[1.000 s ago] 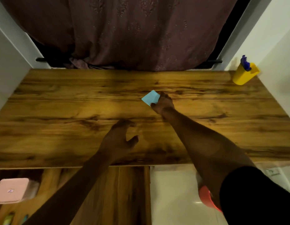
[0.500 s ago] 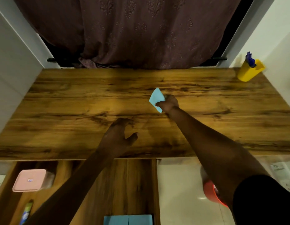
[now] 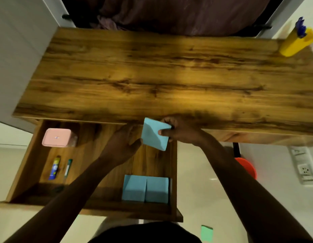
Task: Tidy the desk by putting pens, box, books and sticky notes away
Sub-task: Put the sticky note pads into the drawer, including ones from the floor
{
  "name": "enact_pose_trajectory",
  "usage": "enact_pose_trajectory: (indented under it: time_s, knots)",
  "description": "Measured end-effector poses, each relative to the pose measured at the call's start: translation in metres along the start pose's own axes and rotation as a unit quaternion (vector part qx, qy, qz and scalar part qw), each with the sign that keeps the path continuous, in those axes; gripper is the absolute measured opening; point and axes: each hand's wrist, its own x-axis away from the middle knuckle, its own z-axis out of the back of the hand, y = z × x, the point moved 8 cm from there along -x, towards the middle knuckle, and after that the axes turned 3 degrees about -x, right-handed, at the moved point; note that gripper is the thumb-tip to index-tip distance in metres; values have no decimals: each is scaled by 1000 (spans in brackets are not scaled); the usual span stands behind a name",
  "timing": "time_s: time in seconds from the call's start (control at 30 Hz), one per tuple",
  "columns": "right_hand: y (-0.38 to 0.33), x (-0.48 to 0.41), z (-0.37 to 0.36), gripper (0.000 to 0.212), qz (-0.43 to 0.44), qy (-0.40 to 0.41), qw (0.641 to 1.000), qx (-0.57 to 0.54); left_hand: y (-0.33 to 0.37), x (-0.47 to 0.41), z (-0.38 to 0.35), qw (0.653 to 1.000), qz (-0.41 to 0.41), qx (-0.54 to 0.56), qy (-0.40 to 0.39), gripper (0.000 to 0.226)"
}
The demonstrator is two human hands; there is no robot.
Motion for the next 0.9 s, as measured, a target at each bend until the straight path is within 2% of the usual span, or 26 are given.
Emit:
enact_pose_trajectory:
  time_s: [0.13,0.27,0.37,0.5,0.57,0.7,0.8,0.9]
  knots:
    - [22,2,-23,25,-4,-29,994,101,-26,19,-5,999,52,-9,4,45]
    - [36,-7,-52,22,18,-43,961,274,-41,33,-14,997,75,-11,-4,47]
    - [50,-13,-75,17,-9,-70,944,321,-51,41,-27,996,83,-10,-23,47]
    - [65,-16,-90,24,-49,-97,917,383,-59,49,-43,994,98,-16,-48,47]
    - [66,-14,-93,22,-43,-90,900,424,-61,50,-52,993,97,-26,-65,48]
    - [63,-14,-96,31,-28,-51,866,497,-61,47,-71,991,88,-35,-96,50]
    - [66,-18,-100,40,-57,-51,837,542,-65,44,-87,987,90,-39,-125,51]
    - [63,-19,-99,27,-51,-37,809,585,-66,42,-102,984,83,-47,-148,50]
